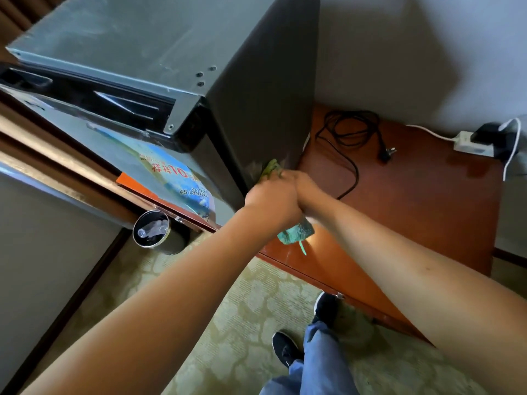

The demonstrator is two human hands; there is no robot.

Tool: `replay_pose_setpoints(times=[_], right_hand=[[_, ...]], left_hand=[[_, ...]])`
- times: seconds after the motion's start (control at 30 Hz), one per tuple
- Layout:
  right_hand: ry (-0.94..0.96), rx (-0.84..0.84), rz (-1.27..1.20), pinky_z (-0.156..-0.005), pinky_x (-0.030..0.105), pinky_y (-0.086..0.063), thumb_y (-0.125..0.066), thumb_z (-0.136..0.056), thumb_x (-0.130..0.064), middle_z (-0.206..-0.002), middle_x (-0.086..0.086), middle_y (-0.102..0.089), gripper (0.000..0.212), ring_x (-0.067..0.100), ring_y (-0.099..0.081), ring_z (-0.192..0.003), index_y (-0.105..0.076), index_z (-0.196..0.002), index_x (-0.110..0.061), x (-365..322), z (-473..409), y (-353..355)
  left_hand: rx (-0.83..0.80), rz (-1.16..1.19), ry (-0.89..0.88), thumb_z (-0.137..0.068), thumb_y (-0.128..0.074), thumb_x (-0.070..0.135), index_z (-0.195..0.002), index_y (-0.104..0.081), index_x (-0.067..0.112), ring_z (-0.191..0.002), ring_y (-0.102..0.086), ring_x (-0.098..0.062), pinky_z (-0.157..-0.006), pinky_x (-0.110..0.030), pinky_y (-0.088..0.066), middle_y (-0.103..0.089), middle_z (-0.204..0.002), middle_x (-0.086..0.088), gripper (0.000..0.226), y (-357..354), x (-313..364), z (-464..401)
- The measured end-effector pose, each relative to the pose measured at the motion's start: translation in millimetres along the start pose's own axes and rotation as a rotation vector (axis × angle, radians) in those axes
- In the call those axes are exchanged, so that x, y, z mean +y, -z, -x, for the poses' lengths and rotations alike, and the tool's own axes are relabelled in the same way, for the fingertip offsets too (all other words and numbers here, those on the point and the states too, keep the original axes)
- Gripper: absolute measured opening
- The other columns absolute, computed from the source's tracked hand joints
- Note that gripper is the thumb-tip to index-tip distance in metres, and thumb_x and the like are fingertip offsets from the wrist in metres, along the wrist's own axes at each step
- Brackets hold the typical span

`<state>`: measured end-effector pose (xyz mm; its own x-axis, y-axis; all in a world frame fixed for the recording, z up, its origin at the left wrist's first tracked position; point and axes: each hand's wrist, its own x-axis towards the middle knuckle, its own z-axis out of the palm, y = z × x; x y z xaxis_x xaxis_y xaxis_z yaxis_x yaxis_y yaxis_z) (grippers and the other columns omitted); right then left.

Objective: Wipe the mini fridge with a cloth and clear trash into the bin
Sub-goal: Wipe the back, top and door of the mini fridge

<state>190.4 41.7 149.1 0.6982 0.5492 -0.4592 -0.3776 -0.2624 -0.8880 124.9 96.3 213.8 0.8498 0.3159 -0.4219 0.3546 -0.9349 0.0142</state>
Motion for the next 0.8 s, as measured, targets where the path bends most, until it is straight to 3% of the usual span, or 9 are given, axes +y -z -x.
replay_pose_setpoints(times=[0.1,0.2,0.27,0.33,0.4,0.47,0.57,0.63,0.8], right_hand=[[-0.045,-0.051,-0.047,-0.053,0.017,-0.044,-0.034,-0.103,0.001,-0.044,-0.009,-0.057,0.039,0.009,-0.055,-0.051,-0.054,-0.071,-0.01,8.2,13.3,-13.4],[0.025,-0.086,-0.12,-0.06,0.018,-0.047,-0.041,-0.101,0.004,-0.06,-0.005,-0.064,0.04,0.004,-0.062,-0.057,-0.063,-0.073,-0.014,-12.2,29.4,-16.7],[0.119,-0.064,-0.105,-0.055,0.012,-0.046,-0.043,-0.101,0.007,-0.067,-0.004,-0.061,0.035,-0.005,-0.06,-0.053,-0.06,-0.079,-0.013,-26.2,33.3,-17.4],[0.226,-0.065,-0.047,-0.056,0.014,-0.046,-0.039,-0.103,0.004,-0.064,-0.004,-0.058,0.033,-0.002,-0.059,-0.053,-0.056,-0.079,-0.012,-31.4,34.0,-19.4],[0.313,0.063,0.074,-0.06,0.018,-0.048,-0.032,-0.107,-0.005,-0.058,-0.005,-0.055,0.035,0.004,-0.057,-0.053,-0.05,-0.077,-0.013,-21.9,28.5,-25.6],[0.241,0.123,0.112,-0.062,0.02,-0.047,-0.03,-0.107,-0.009,-0.057,-0.004,-0.053,0.037,0.007,-0.056,-0.054,-0.049,-0.076,-0.014,-0.9,21.1,-31.8],[0.008,0.072,-0.016,-0.057,0.018,-0.047,-0.029,-0.105,-0.008,-0.057,-0.001,-0.055,0.035,0.011,-0.058,-0.054,-0.048,-0.076,-0.014,25.6,23.0,-39.8],[-0.038,0.029,-0.129,-0.053,0.016,-0.046,-0.03,-0.104,-0.008,-0.054,-0.002,-0.056,0.035,0.011,-0.058,-0.054,-0.049,-0.075,-0.014,24.6,32.4,-44.9],[0.197,-0.083,-0.356,-0.058,0.017,-0.049,-0.03,-0.105,-0.007,-0.056,-0.005,-0.056,0.037,0.005,-0.058,-0.053,-0.051,-0.076,-0.014,-37.9,71.8,-52.0]], left_hand=[[-0.061,-0.054,0.013,-0.09,-0.063,0.034,-0.154,-0.025,0.003,-0.125,-0.054,-0.032,-0.097,-0.047,-0.053,-0.048,-0.141,-0.014,0.081,-3.1,-5.2,16.0],[0.077,-0.05,-0.03,-0.089,-0.064,0.04,-0.154,-0.024,0.005,-0.134,-0.048,-0.031,-0.101,-0.043,-0.048,-0.042,-0.149,-0.014,0.084,14.5,-14.4,40.1],[0.198,-0.035,-0.072,-0.087,-0.065,0.039,-0.155,-0.024,0.008,-0.142,-0.041,-0.029,-0.106,-0.04,-0.044,-0.038,-0.154,-0.012,0.086,24.8,-20.7,50.6],[0.251,-0.011,-0.096,-0.085,-0.067,0.036,-0.157,-0.02,0.009,-0.149,-0.032,-0.028,-0.114,-0.039,-0.038,-0.031,-0.16,-0.012,0.09,27.1,-23.2,52.9],[0.206,-0.022,-0.088,-0.086,-0.068,0.032,-0.16,-0.013,0.008,-0.154,-0.02,-0.028,-0.12,-0.039,-0.029,-0.021,-0.165,-0.013,0.096,15.7,-22.8,47.7],[0.117,0.011,-0.066,-0.086,-0.068,0.03,-0.16,-0.012,0.007,-0.155,-0.017,-0.027,-0.12,-0.039,-0.029,-0.019,-0.166,-0.012,0.096,-3.7,-22.0,39.8],[0.007,0.053,-0.033,-0.085,-0.069,0.032,-0.157,-0.02,0.006,-0.148,-0.032,-0.027,-0.115,-0.04,-0.039,-0.033,-0.159,-0.012,0.091,-18.8,-24.4,40.7],[0.017,0.025,-0.042,-0.083,-0.072,0.034,-0.156,-0.023,0.005,-0.146,-0.035,-0.029,-0.115,-0.041,-0.039,-0.035,-0.157,-0.014,0.093,-15.7,-28.9,48.7],[0.206,-0.112,-0.09,-0.082,-0.07,0.032,-0.159,-0.013,0.007,-0.152,-0.022,-0.032,-0.122,-0.045,-0.031,-0.023,-0.163,-0.017,0.099,36.7,-33.7,92.4]])
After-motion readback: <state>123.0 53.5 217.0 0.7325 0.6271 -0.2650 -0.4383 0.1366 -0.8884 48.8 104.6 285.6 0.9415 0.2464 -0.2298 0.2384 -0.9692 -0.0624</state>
